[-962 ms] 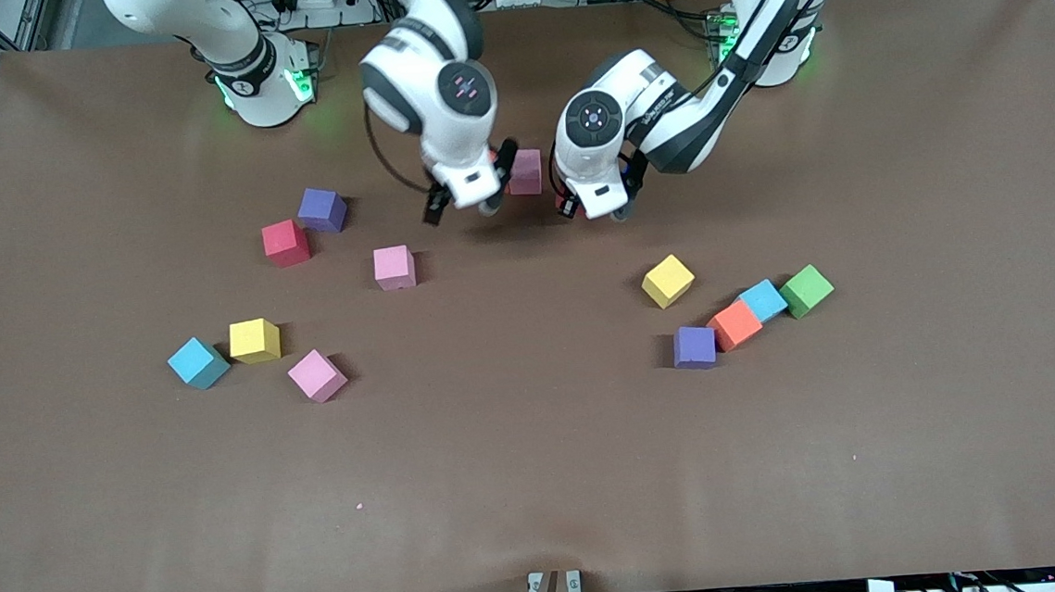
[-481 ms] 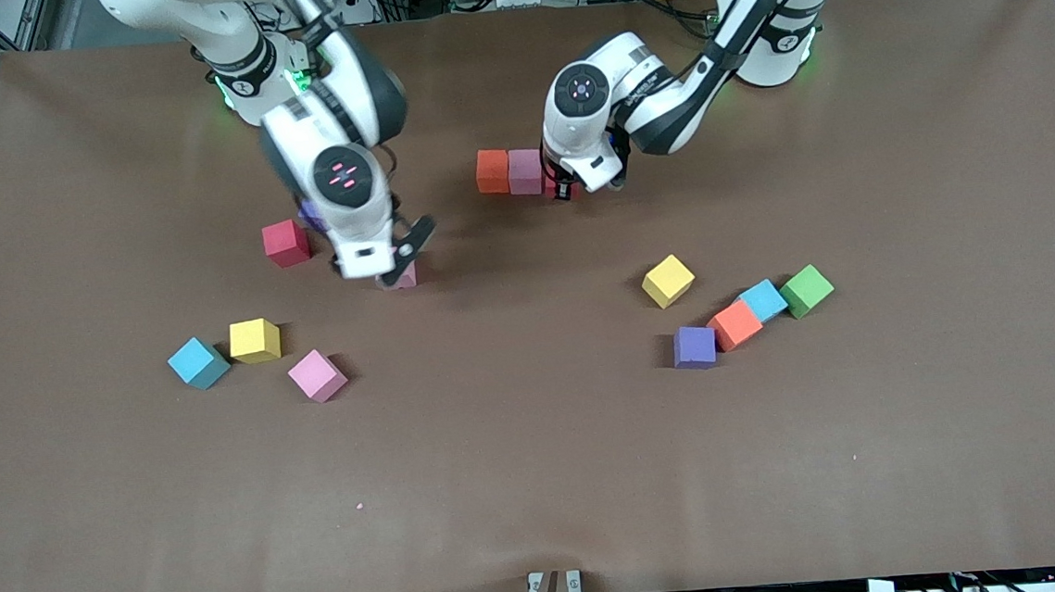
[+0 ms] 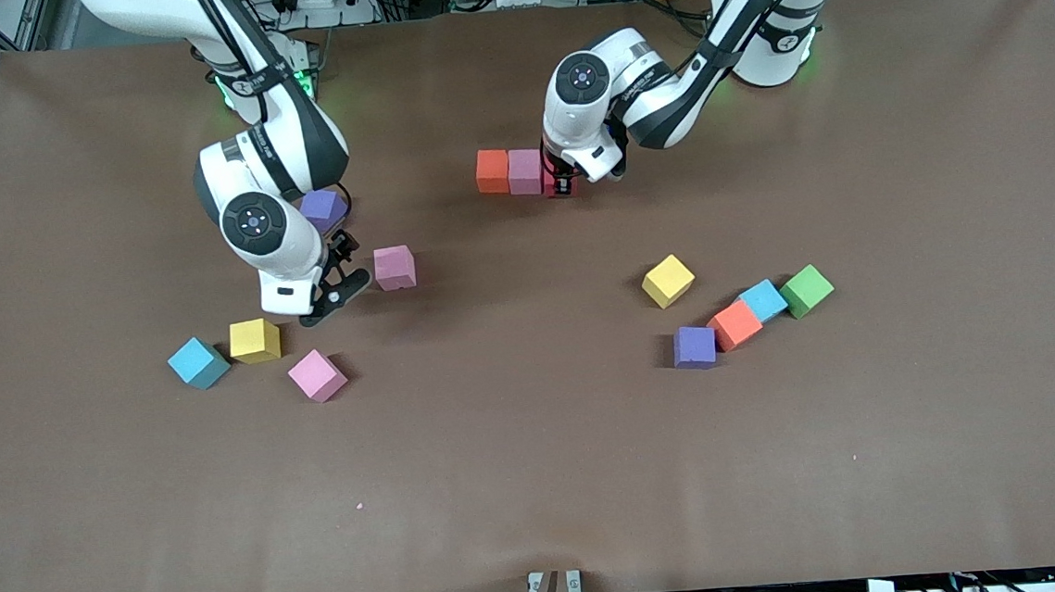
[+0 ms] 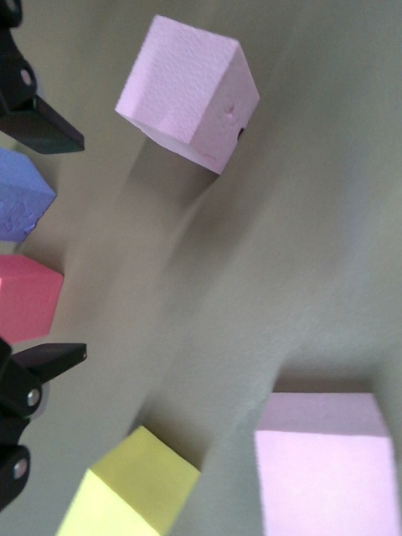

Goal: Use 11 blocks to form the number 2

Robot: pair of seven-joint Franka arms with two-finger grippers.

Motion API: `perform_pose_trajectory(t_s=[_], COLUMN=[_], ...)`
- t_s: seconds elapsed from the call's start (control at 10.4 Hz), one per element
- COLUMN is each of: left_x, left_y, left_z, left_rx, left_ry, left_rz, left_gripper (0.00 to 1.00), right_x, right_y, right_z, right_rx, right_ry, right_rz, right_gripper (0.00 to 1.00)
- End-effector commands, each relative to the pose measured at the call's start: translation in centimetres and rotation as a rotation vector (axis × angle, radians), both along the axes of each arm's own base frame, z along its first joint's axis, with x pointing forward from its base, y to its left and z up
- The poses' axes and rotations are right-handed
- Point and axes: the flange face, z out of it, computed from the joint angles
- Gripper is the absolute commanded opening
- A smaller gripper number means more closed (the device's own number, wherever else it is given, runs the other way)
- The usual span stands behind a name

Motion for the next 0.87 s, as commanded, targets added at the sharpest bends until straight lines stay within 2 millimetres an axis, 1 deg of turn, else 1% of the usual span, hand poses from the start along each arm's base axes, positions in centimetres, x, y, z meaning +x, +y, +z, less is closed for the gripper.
perform_pose_trajectory(t_s=[0.0, 0.19, 0.38, 0.58, 0.77], left_x=[-0.7, -0.9, -1.2, -1.4, -1.6], left_y=[0.4, 0.3, 0.3, 0.2, 0.0], left_z=[0.4, 0.2, -0.1, -0.8, -1.0], left_rx=[0.006, 0.003, 0.001, -0.005, -0.006], left_ry=[-0.027, -0.026, -0.022, -0.012, -0.008], left_rz=[0.008, 0.004, 0.005, 0.004, -0.001], left_gripper=[0.31, 0.31, 0.29, 0.29, 0.29], right_x=[-0.7, -0.6, 0.0, 0.3, -0.1], right_y=[0.5, 0.8, 1.0, 1.4, 2.9], right_z=[0.0, -0.3, -1.3, -2.8, -3.7], right_rx=[0.008, 0.083, 0.086, 0.101, 0.132], right_ry=[-0.008, -0.009, -0.044, -0.055, -0.047], right_rz=[-0.145, -0.253, -0.311, -0.374, -0.417], right_gripper=[1.00, 1.00, 1.00, 1.00, 1.00])
